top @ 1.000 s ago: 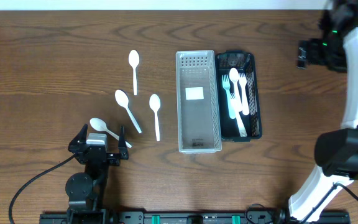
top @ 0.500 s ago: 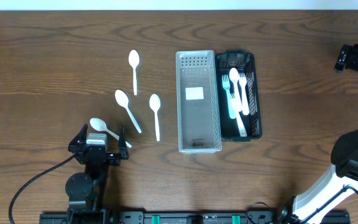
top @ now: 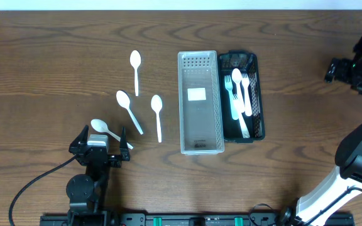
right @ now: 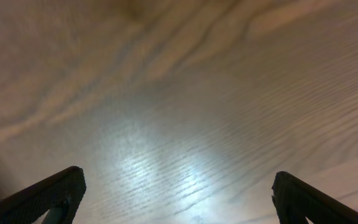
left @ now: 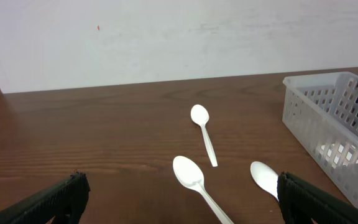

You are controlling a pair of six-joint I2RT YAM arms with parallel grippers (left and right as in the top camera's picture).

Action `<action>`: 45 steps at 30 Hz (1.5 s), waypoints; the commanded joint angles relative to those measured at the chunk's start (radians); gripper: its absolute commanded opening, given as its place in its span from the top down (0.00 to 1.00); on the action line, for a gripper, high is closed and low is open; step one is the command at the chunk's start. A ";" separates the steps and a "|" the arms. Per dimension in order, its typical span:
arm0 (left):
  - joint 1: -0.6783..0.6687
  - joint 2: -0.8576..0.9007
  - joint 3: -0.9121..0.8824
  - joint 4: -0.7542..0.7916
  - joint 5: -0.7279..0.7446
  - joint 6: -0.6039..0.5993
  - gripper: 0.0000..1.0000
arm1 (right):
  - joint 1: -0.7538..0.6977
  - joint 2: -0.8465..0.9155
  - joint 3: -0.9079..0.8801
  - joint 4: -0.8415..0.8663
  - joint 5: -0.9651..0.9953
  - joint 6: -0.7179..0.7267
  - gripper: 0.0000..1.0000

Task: Pack container
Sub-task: 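Withdraw the right gripper to the right side, then move the left gripper over the white spoons on the left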

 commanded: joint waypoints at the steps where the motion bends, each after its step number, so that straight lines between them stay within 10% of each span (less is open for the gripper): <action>1: 0.003 -0.007 -0.025 -0.019 -0.002 0.017 0.02 | 0.003 -0.005 -0.046 0.004 -0.021 -0.011 0.01; 10: 0.003 -0.007 -0.025 0.085 -0.014 0.071 0.02 | 0.003 -0.005 -0.061 0.004 -0.021 -0.011 0.01; 20: 0.003 0.028 0.071 0.112 0.132 -0.152 0.02 | 0.003 -0.005 -0.061 0.007 -0.021 -0.011 0.01; 31: 0.108 0.531 0.616 -0.275 0.210 -0.070 0.02 | 0.003 -0.005 -0.061 0.007 -0.021 -0.011 0.01; 40: 0.112 0.840 0.797 -0.282 0.191 -0.090 0.02 | 0.003 -0.004 -0.061 0.007 -0.021 -0.011 0.01; 45: 0.122 1.082 0.998 -0.637 0.026 -0.230 0.02 | 0.003 -0.004 -0.061 0.007 -0.021 -0.011 0.01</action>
